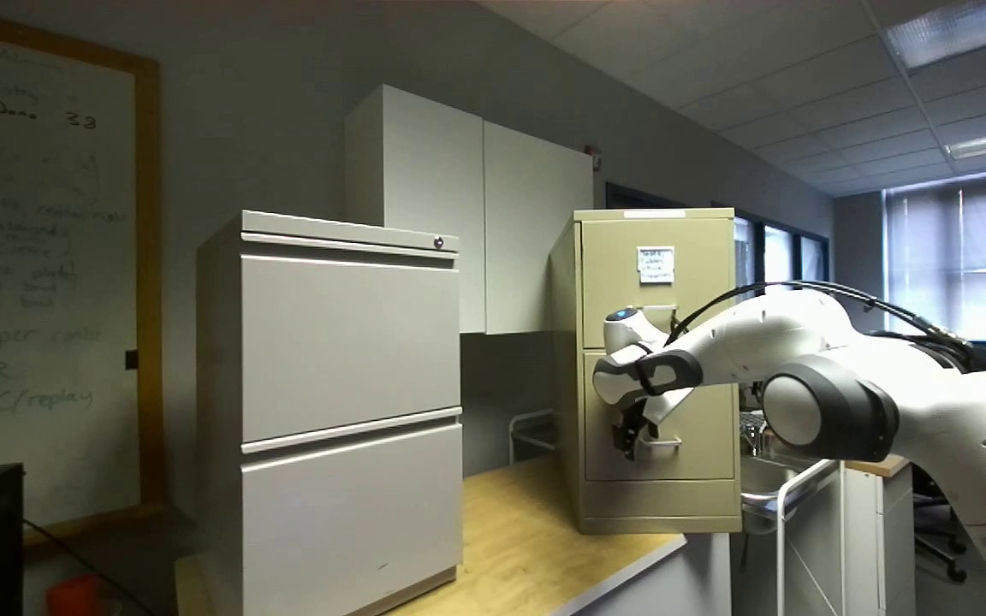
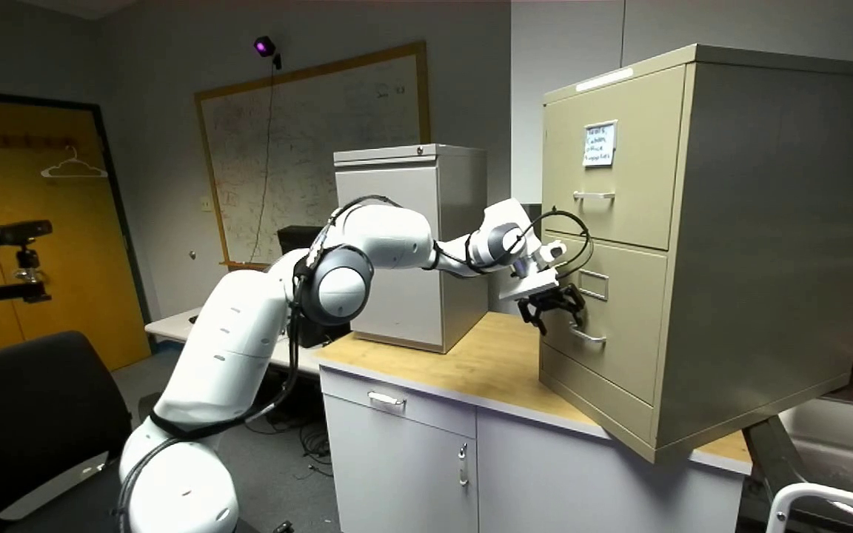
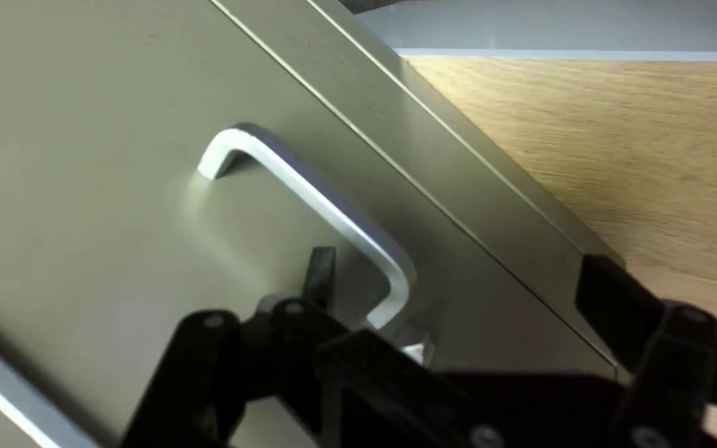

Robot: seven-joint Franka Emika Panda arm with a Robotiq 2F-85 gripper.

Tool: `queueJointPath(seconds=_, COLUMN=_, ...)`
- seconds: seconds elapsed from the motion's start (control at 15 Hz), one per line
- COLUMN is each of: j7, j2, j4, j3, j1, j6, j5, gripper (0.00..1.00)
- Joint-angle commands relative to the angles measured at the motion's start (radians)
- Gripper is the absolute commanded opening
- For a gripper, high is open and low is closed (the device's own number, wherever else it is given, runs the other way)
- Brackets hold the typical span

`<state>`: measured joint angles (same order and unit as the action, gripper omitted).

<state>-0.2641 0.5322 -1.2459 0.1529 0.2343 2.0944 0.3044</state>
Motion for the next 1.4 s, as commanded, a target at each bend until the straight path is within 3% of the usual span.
queueJointPath(seconds=0.0, j7=-0.047, j2=0.069, j4=0.101, j3=-0.003, j1=0.013, j6=-0.045, j5=-0.024, gripper=1.00)
queueJointPath(seconds=0.4, j7=-0.041, j2=0.103, j4=0.108, j3=-0.006, j1=0.023, j6=-0.073, j5=-0.041, gripper=1.00)
queueJointPath(seconds=0.47, j7=-0.041, j2=0.100, j4=0.105, j3=-0.007, j1=0.026, j6=-0.070, j5=-0.044, gripper=0.75)
queueJointPath(seconds=0.6, j7=-0.038, j2=0.091, j4=0.103, j3=-0.006, j1=0.029, j6=-0.074, j5=-0.048, gripper=0.70)
queueJointPath(seconds=1.0, j7=-0.043, j2=0.075, j4=0.110, j3=-0.024, j1=0.041, j6=-0.087, j5=-0.059, gripper=0.23)
queueJointPath(seconds=1.2, j7=-0.076, j2=0.066, j4=0.107, j3=-0.037, j1=0.042, j6=-0.107, j5=-0.071, gripper=0.05)
queueJointPath(seconds=1.33, j7=-0.103, j2=0.044, j4=0.079, j3=-0.050, j1=0.033, j6=-0.141, j5=-0.083, gripper=0.07)
